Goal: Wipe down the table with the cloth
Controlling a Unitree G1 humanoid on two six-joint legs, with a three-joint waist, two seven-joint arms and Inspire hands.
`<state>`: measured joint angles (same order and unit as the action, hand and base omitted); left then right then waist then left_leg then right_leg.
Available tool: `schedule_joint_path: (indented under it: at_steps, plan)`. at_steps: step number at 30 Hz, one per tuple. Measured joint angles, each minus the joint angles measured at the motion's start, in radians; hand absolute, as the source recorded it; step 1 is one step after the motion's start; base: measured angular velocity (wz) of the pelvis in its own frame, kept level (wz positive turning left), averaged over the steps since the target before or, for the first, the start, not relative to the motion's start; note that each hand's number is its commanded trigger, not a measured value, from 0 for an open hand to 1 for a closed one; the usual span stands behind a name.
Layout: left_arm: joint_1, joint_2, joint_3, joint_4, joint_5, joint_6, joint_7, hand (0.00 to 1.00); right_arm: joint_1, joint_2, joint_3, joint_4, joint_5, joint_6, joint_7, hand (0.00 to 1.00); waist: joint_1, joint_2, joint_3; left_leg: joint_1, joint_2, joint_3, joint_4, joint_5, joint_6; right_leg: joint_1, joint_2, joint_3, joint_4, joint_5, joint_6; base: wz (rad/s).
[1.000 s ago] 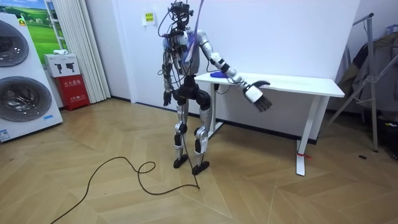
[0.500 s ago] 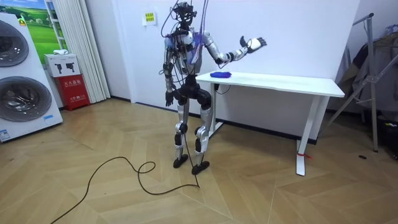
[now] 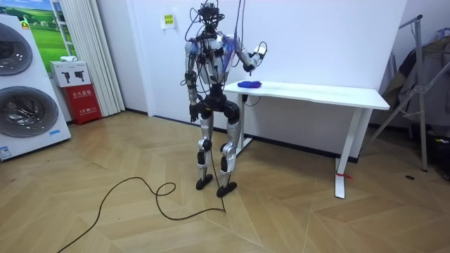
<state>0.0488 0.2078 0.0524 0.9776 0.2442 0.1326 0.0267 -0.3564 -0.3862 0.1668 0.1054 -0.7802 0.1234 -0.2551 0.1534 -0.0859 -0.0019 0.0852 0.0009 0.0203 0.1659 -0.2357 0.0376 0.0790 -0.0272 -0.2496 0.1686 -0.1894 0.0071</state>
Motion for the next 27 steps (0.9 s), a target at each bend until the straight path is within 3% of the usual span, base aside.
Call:
schedule_joint_path:
  at_steps: [5,7,8,9,10,11,12,13,14,15,16,18,19,20,21,24,27]
  plan:
    - [-0.009,0.009,-0.041,-0.002,-0.002,-0.002,-0.002,0.00,0.000,0.005,0.134,0.013,-0.051,0.008,0.059,0.00,0.014,-0.008,0.0111,-0.001,0.000,-0.030,0.000,0.000,-0.001,0.005,0.003,-0.003,-0.002,0.000,0.000,0.05]
    - [-0.015,0.006,-0.049,-0.004,-0.010,-0.003,-0.009,0.00,0.000,0.007,0.164,0.046,-0.058,0.006,0.085,0.00,0.016,-0.008,0.0115,0.004,0.003,-0.052,-0.001,0.001,-0.001,-0.004,0.006,-0.011,0.015,-0.001,-0.001,0.15]
    - [-0.018,0.008,-0.058,-0.008,-0.012,-0.007,-0.009,0.00,0.000,0.013,0.173,0.064,-0.058,0.006,0.109,0.00,0.027,-0.005,0.0144,0.009,0.009,-0.105,-0.001,0.001,-0.001,-0.024,0.014,-0.021,0.041,-0.017,-0.010,-0.20]
    - [-0.025,0.016,-0.056,-0.010,-0.011,-0.010,-0.010,0.00,-0.004,0.029,0.176,0.072,-0.061,0.004,0.128,0.00,0.044,-0.011,0.0177,0.006,0.012,-0.169,-0.001,0.001,-0.002,-0.059,0.039,0.004,-0.008,-0.011,-0.026,-0.36]
    - [-0.028,0.021,-0.052,-0.010,-0.009,-0.010,-0.010,0.00,-0.012,0.035,0.183,0.072,-0.068,0.004,0.136,0.00,0.049,-0.020,0.0163,0.001,0.013,-0.185,0.000,-0.001,-0.005,-0.082,0.047,0.010,-0.053,0.028,-0.043,-0.20]
    - [-0.027,0.017,-0.048,-0.009,-0.008,-0.009,-0.011,0.00,-0.017,0.037,0.205,0.077,-0.086,0.002,0.140,0.00,0.038,-0.013,0.0162,-0.016,0.023,-0.183,0.021,-0.009,-0.028,-0.063,0.046,-0.018,-0.042,0.065,-0.056,0.24]
    - [-0.027,0.011,-0.058,-0.009,-0.008,-0.010,-0.018,0.00,-0.016,0.040,0.223,0.095,-0.087,0.012,0.147,0.00,0.016,-0.017,0.0187,-0.043,0.021,-0.130,0.034,-0.019,-0.060,-0.045,0.033,0.015,-0.039,0.066,-0.058,0.53]
    - [-0.026,0.008,-0.067,-0.009,-0.008,-0.010,-0.022,0.00,-0.016,0.042,0.224,0.108,-0.088,0.019,0.150,0.00,0.011,-0.021,0.0199,-0.062,0.019,-0.100,0.018,-0.015,-0.060,-0.039,0.025,0.040,-0.039,0.066,-0.058,0.72]
    - [-0.050,0.007,-0.085,-0.012,-0.008,-0.011,-0.030,0.00,-0.016,0.043,0.217,0.134,-0.088,0.037,0.152,0.00,0.014,-0.038,0.0254,-0.129,0.009,-0.058,-0.014,0.039,-0.040,-0.037,0.004,0.079,-0.038,0.061,-0.049,0.61]
    - [-0.064,0.010,-0.106,-0.013,-0.010,-0.012,-0.031,0.00,-0.016,0.054,0.215,0.168,-0.089,0.043,0.160,0.00,0.026,-0.056,0.0166,-0.159,0.003,-0.025,-0.003,0.120,-0.029,-0.038,-0.015,0.088,-0.028,0.038,-0.011,0.45]
    - [-0.062,0.009,-0.110,-0.013,-0.010,-0.011,-0.031,0.00,-0.016,0.059,0.216,0.183,-0.090,0.042,0.165,0.00,0.034,-0.055,0.0131,-0.149,0.001,-0.020,-0.007,0.121,-0.026,-0.034,-0.016,0.081,-0.026,0.033,-0.001,0.16]
    - [-0.051,0.001,-0.111,-0.014,-0.007,-0.007,-0.032,0.00,-0.014,0.082,0.217,0.227,-0.100,0.036,0.187,0.00,0.068,-0.042,0.0206,-0.114,-0.002,-0.050,-0.001,0.121,-0.026,-0.031,-0.020,0.052,-0.036,0.033,0.019,-0.02]
    - [-0.050,0.001,-0.108,-0.014,-0.006,-0.007,-0.033,0.00,-0.014,0.081,0.216,0.227,-0.109,0.034,0.192,0.00,0.075,-0.040,0.0221,-0.111,-0.002,-0.064,-0.002,0.121,-0.026,-0.044,-0.021,0.051,-0.045,0.044,0.019,0.00]
    - [-0.045,0.000,-0.096,-0.013,-0.006,-0.005,-0.035,0.00,-0.014,0.080,0.216,0.227,-0.131,0.030,0.195,0.00,0.071,-0.037,0.0236,-0.106,-0.010,-0.082,-0.002,0.118,-0.028,-0.069,-0.028,0.036,-0.048,0.061,-0.001,0.16]
    - [-0.038,-0.004,-0.091,-0.013,-0.006,-0.003,-0.036,0.00,-0.010,0.076,0.216,0.229,-0.137,0.031,0.200,0.00,0.063,-0.024,0.0230,-0.098,-0.012,-0.085,-0.003,0.116,-0.029,-0.058,-0.035,0.014,-0.032,0.059,-0.003,0.19]
    - [-0.031,-0.010,-0.071,-0.012,-0.006,-0.003,-0.038,0.00,-0.010,0.062,0.209,0.267,-0.136,0.033,0.206,0.00,0.060,-0.001,0.0210,-0.077,-0.013,-0.082,-0.012,0.116,-0.029,-0.032,-0.029,0.001,-0.032,0.059,-0.004,0.04]
    - [-0.030,-0.009,-0.054,-0.009,-0.013,-0.003,-0.037,0.00,0.009,0.060,0.199,0.293,-0.133,0.043,0.206,0.00,0.046,0.000,0.0209,-0.073,-0.012,-0.080,-0.015,0.115,-0.030,-0.028,-0.027,-0.001,-0.031,0.057,-0.007,0.03]
